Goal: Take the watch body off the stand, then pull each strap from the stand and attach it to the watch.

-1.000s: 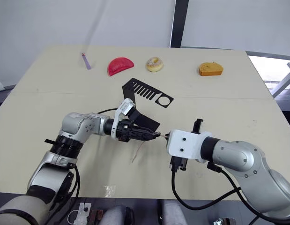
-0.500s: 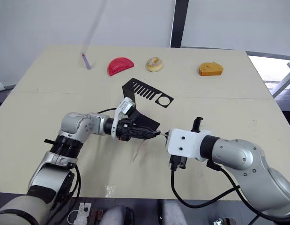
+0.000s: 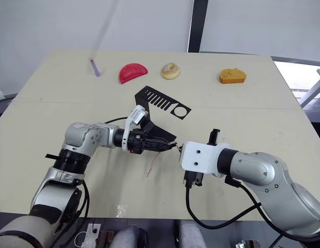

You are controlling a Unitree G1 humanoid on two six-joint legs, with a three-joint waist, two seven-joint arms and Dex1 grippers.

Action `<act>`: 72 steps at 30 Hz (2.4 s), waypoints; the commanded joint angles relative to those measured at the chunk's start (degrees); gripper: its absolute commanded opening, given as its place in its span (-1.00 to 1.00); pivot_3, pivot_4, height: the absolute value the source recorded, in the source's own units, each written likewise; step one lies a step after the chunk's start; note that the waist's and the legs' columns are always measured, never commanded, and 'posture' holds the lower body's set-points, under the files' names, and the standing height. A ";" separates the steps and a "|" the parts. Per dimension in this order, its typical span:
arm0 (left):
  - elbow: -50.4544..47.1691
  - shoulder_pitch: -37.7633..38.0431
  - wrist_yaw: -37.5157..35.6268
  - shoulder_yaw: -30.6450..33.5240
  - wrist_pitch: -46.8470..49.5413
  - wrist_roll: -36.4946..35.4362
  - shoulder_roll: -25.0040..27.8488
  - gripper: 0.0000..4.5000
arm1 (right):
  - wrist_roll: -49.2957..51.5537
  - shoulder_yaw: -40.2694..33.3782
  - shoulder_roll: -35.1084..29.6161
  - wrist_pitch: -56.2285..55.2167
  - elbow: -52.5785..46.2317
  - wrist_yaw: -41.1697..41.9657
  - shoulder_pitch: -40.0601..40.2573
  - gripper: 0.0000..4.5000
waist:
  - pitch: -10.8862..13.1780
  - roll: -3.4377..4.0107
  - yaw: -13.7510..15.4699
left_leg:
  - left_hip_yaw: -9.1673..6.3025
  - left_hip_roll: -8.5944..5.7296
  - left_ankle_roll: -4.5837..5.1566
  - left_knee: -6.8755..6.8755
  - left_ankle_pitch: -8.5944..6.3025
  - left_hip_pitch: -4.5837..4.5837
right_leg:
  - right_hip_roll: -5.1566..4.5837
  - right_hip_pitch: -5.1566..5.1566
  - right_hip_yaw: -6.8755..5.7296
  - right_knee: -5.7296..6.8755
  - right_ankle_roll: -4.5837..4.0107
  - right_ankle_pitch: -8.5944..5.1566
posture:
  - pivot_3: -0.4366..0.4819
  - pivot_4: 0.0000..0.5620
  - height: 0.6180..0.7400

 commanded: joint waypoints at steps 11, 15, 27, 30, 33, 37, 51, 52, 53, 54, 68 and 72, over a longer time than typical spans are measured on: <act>-3.61 0.79 -1.00 -0.41 0.43 -2.13 0.11 -0.29 | -0.23 -1.97 -1.58 -1.34 -0.77 0.35 -0.24 -1.00 | 0.00 0.00 -0.01 | 0.00 0.00 0.00 0.00 0.00 0.00 | 0.00 0.00 0.00 0.00 0.00 0.00 | -0.05 -0.47 0.95; -3.67 0.70 -0.48 -0.17 0.55 -2.24 -0.30 -0.29 | -0.08 -2.01 -1.58 -1.46 -0.83 0.44 -0.11 -1.00 | 0.00 0.00 0.01 | 0.00 0.00 0.00 0.00 0.00 0.00 | 0.00 0.00 0.00 0.00 0.00 0.00 | -0.05 -0.47 0.95; -4.02 0.55 0.62 -0.07 1.43 -2.29 -1.12 -0.29 | -1.02 -0.83 -1.49 -2.28 -0.57 0.64 -0.40 -1.00 | 0.00 0.00 -0.01 | 0.00 0.00 0.00 0.00 0.00 0.00 | 0.00 0.00 0.00 0.00 0.00 0.00 | -0.05 -0.47 0.95; -4.33 0.33 1.25 0.02 2.03 -2.36 -1.29 -0.29 | -1.38 -0.54 -1.62 -2.65 -0.41 0.86 -0.56 -1.00 | 0.00 0.00 0.00 | 0.00 0.00 0.00 0.00 0.00 0.00 | 0.00 0.00 0.00 0.00 0.00 0.00 | -0.05 -0.47 0.95; -4.66 0.04 1.81 0.34 2.82 -2.71 -1.46 -0.29 | -1.57 -0.40 -1.69 -2.99 -0.22 1.14 -0.62 -1.00 | 0.00 0.00 0.00 | 0.00 0.00 0.00 0.00 0.00 0.00 | 0.00 0.00 0.00 0.00 0.00 0.00 | -0.05 -0.47 0.95; -4.60 -0.21 2.83 0.92 3.94 -3.05 -1.77 -0.29 | -1.91 -0.27 -1.66 -3.53 0.04 1.41 -0.58 -1.00 | 0.00 0.00 0.00 | 0.00 0.00 0.00 0.00 0.00 0.00 | 0.00 0.00 0.01 0.00 0.00 0.00 | -0.05 -0.47 0.95; -4.66 -0.50 4.67 2.32 5.78 -4.54 -2.48 -0.29 | -3.97 -0.35 -1.95 -4.40 0.29 2.13 0.96 -1.00 | 0.00 0.00 -0.01 | 0.00 0.00 0.00 0.00 0.00 0.01 | 0.00 0.00 0.00 0.01 0.00 0.00 | -0.05 -0.47 0.95; -4.69 -0.46 4.66 2.26 5.72 -4.50 -2.44 -0.29 | -4.03 -0.42 -1.93 -4.37 0.27 2.18 1.04 -1.00 | 0.00 0.00 -0.01 | 0.00 0.00 0.00 0.00 0.00 0.01 | 0.00 0.00 0.00 0.01 0.00 0.00 | -0.05 -0.47 0.95; -4.71 -0.41 4.69 2.24 5.60 -4.45 -2.44 -0.29 | -4.08 -0.48 -1.93 -4.32 0.25 2.22 1.09 -1.00 | 0.00 0.00 -0.01 | 0.00 0.00 0.00 0.00 0.00 0.01 | 0.00 0.00 0.00 0.01 0.00 0.00 | -0.05 -0.47 0.95; -4.74 -0.42 4.76 2.25 5.63 -4.45 -2.45 -0.29 | -4.06 -0.58 -1.96 -4.27 0.21 2.30 1.08 -1.00 | 0.00 0.00 -0.01 | 0.00 0.00 -0.01 0.00 0.00 0.01 | 0.00 0.00 0.00 0.01 0.00 0.00 | -0.05 -0.47 0.95; -5.41 -0.12 4.65 1.92 5.48 -4.77 -1.97 -0.29 | -4.75 -0.11 -1.59 -4.31 0.89 2.41 1.08 -1.00 | 0.00 0.00 -0.01 | 0.00 0.00 -0.01 0.00 0.00 0.02 | 0.00 0.00 0.00 0.02 0.00 0.00 | -0.05 -0.47 0.95; -5.54 -0.01 4.50 1.65 5.32 -4.64 -1.82 -0.29 | -4.82 0.05 -1.46 -4.25 1.03 2.41 0.73 -1.00 | 0.00 0.00 0.01 | 0.01 0.00 -0.01 0.01 0.00 0.01 | 0.00 0.00 0.00 0.02 0.00 0.00 | -0.05 -0.47 0.95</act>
